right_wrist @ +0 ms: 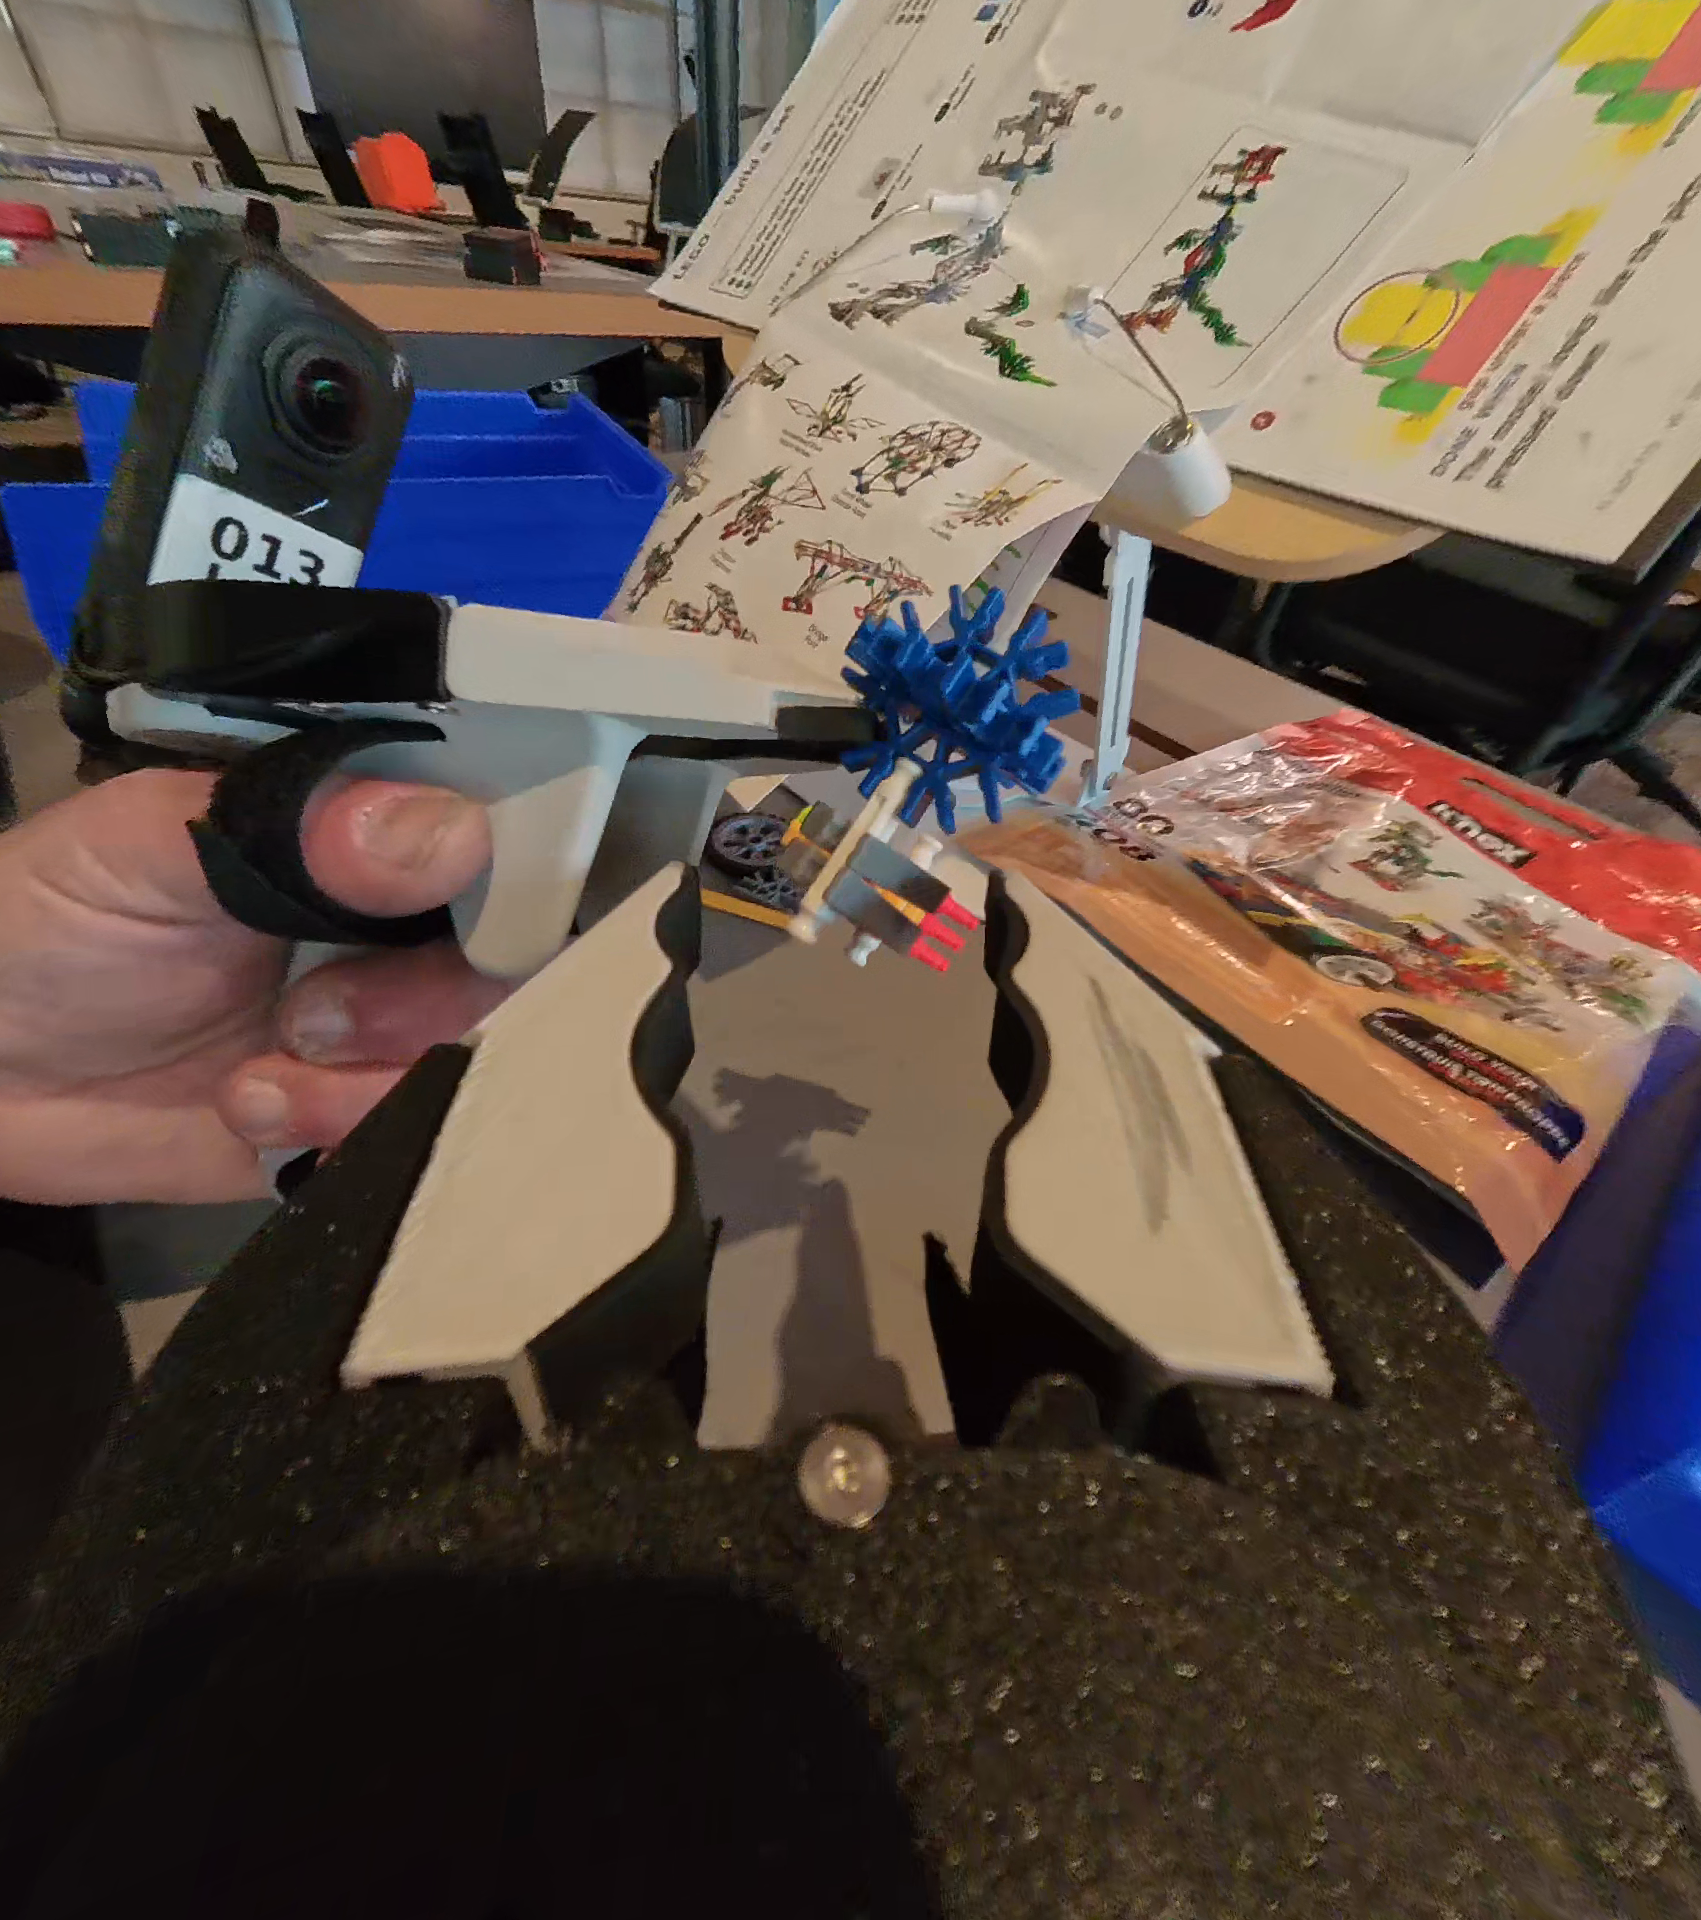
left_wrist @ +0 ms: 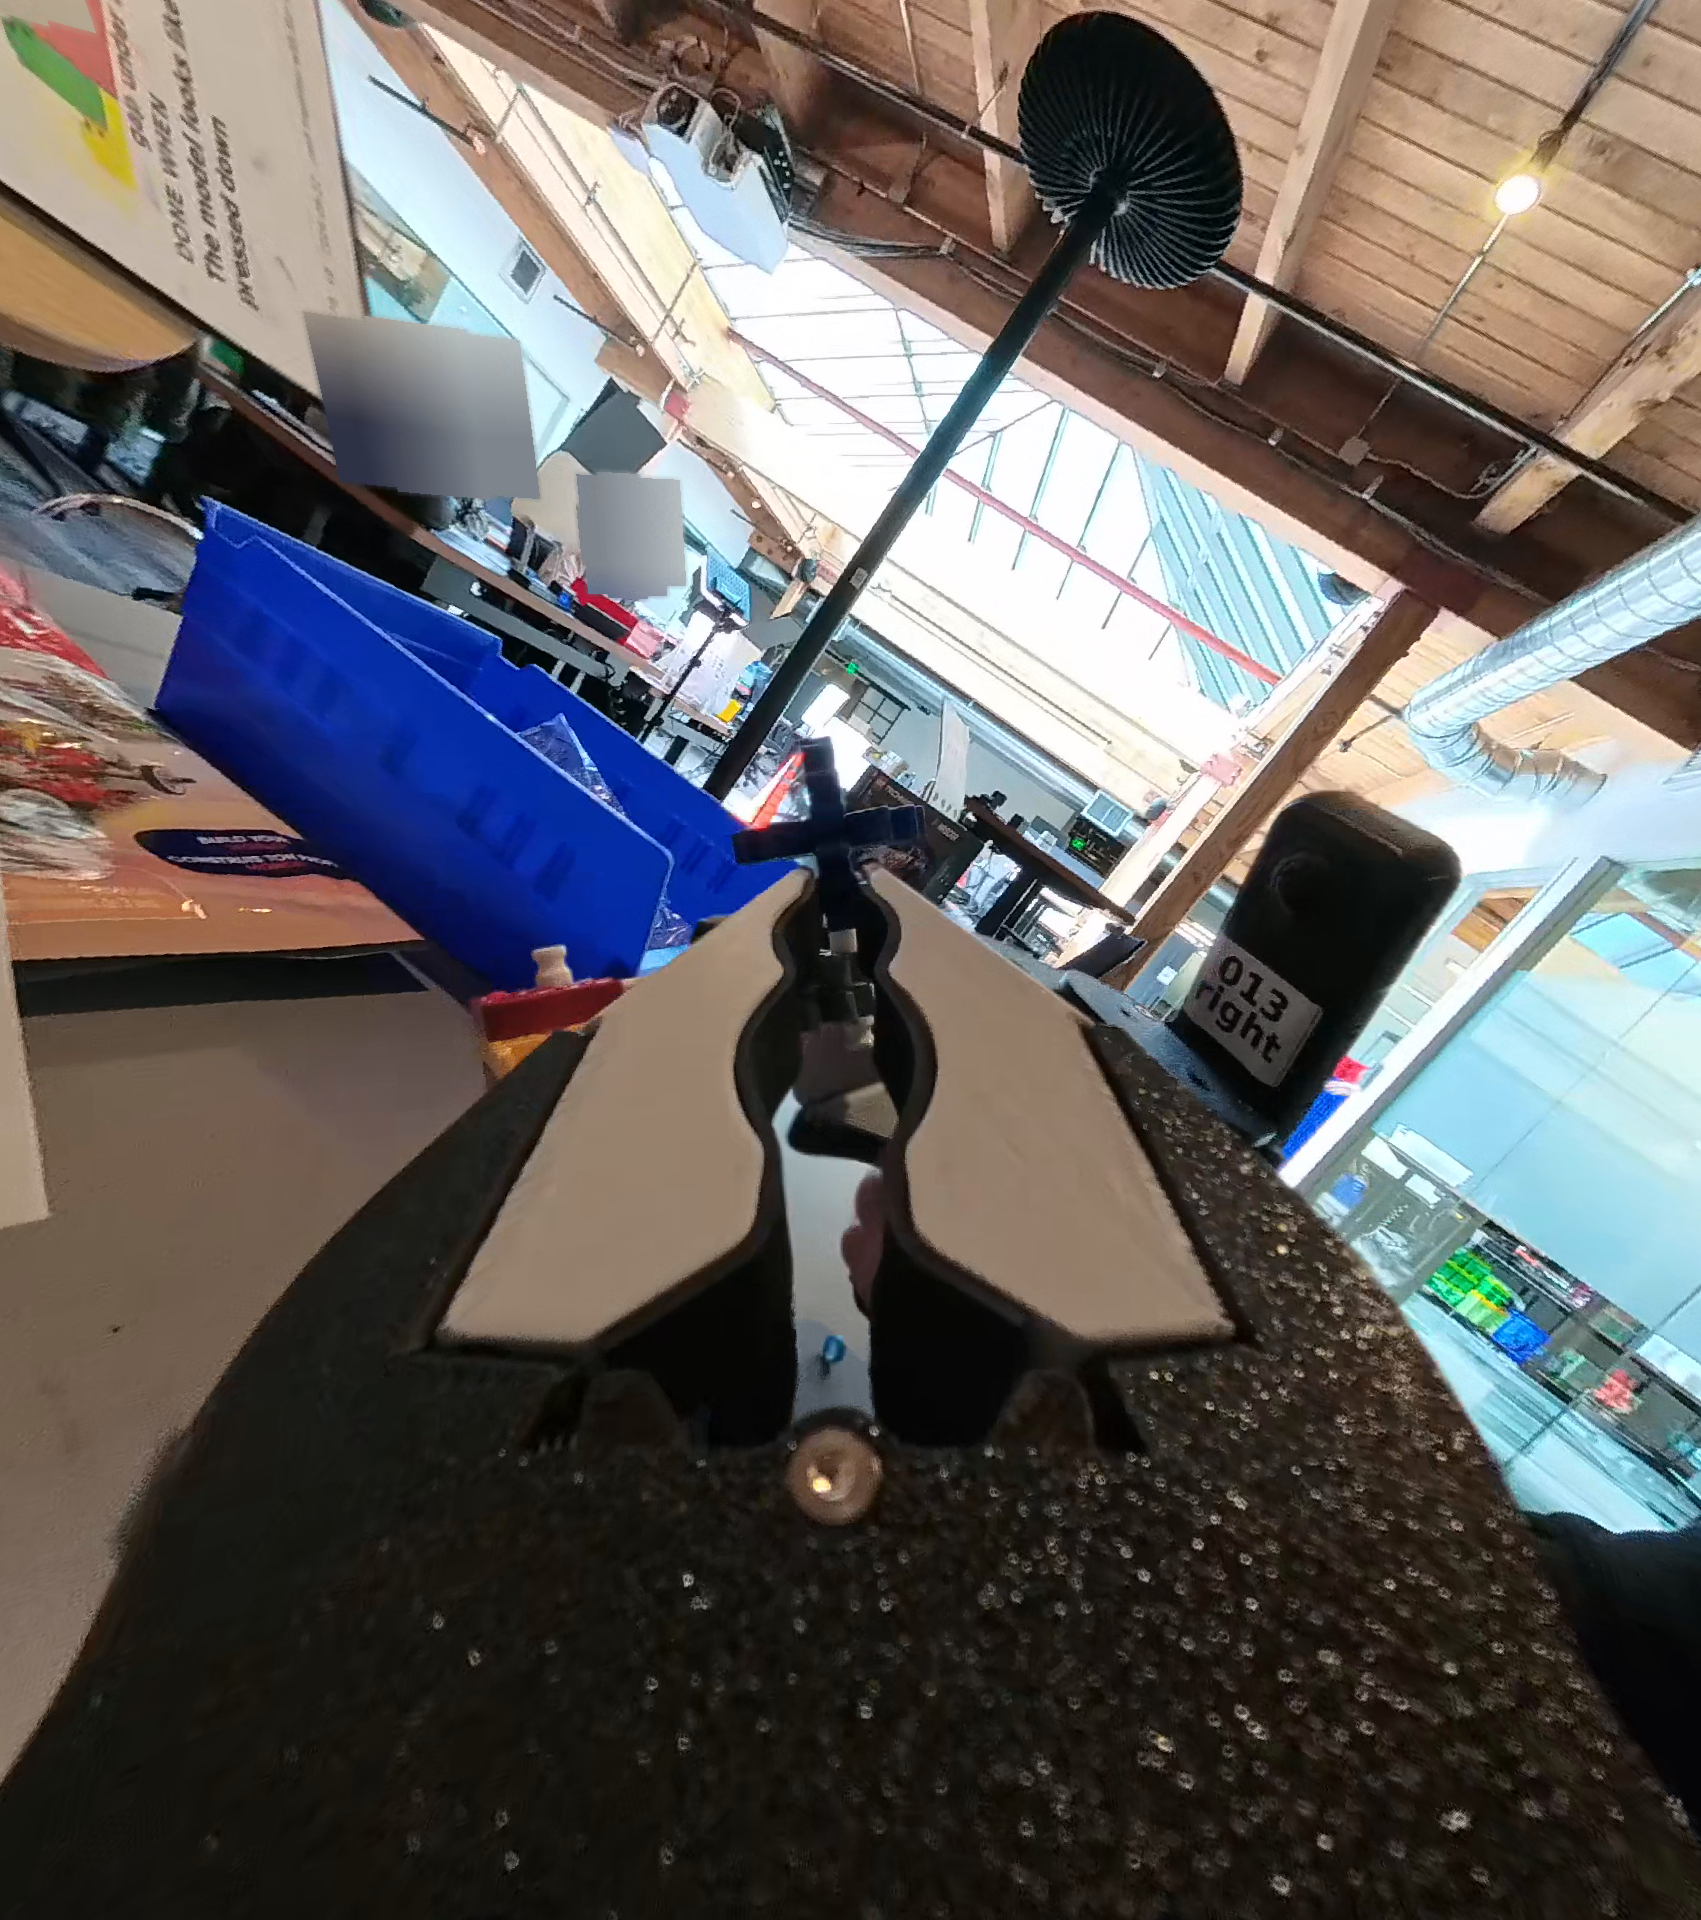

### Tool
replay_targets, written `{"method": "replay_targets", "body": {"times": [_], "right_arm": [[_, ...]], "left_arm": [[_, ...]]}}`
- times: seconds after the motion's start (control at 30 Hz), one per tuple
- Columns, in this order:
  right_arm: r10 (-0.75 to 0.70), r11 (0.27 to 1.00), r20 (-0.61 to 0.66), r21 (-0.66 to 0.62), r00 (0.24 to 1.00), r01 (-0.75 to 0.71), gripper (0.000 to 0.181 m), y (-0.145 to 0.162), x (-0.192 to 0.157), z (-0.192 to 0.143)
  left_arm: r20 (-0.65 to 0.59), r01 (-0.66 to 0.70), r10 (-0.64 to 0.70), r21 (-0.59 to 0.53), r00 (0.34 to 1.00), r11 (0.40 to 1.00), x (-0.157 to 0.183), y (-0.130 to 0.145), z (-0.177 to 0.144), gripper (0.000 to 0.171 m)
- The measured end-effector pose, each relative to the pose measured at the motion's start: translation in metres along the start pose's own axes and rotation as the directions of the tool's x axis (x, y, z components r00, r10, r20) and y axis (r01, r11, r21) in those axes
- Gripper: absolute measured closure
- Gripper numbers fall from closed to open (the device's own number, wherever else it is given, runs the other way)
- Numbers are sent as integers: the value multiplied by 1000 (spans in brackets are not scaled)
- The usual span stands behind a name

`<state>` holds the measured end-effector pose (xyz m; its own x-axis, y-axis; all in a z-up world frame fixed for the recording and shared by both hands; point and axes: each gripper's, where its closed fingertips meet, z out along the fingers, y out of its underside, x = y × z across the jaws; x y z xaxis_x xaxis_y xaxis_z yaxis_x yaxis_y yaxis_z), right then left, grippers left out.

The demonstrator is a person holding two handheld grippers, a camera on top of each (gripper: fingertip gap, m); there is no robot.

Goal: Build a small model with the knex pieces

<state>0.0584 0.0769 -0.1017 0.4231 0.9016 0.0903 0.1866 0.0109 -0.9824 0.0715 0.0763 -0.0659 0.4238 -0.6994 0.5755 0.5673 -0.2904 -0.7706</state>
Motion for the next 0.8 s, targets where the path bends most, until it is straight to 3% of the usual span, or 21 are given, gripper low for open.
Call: {"method": "replay_targets", "body": {"times": [0.07,0.1,0.27,0.47,0.53,0.67,0.8], "right_arm": [[-22,1000,-27,-5,999,22,134,-2,2,2],[-27,1000,-34,0,999,27,146,-3,2,2],[-49,999,-38,16,998,50,149,-7,3,-2],[39,999,67,-23,997,-38,150,-6,5,-21],[69,997,100,-50,993,-64,150,-2,7,-30],[91,991,139,-108,986,-76,150,11,8,-47],[127,986,171,-125,977,-107,150,13,11,-76]], "left_arm": [[-21,6,-6,-6,1000,1000,4,1,1,167],[-22,10,-10,-7,1000,1000,5,2,2,167],[-46,24,-24,-8,999,1000,9,0,3,166],[-64,-91,87,-69,994,993,20,0,1,131],[-98,-130,124,-59,987,990,31,-7,-2,130],[-113,-187,172,-136,979,973,33,1,0,125],[-65,-218,208,-272,976,937,4,14,-3,126]]}}
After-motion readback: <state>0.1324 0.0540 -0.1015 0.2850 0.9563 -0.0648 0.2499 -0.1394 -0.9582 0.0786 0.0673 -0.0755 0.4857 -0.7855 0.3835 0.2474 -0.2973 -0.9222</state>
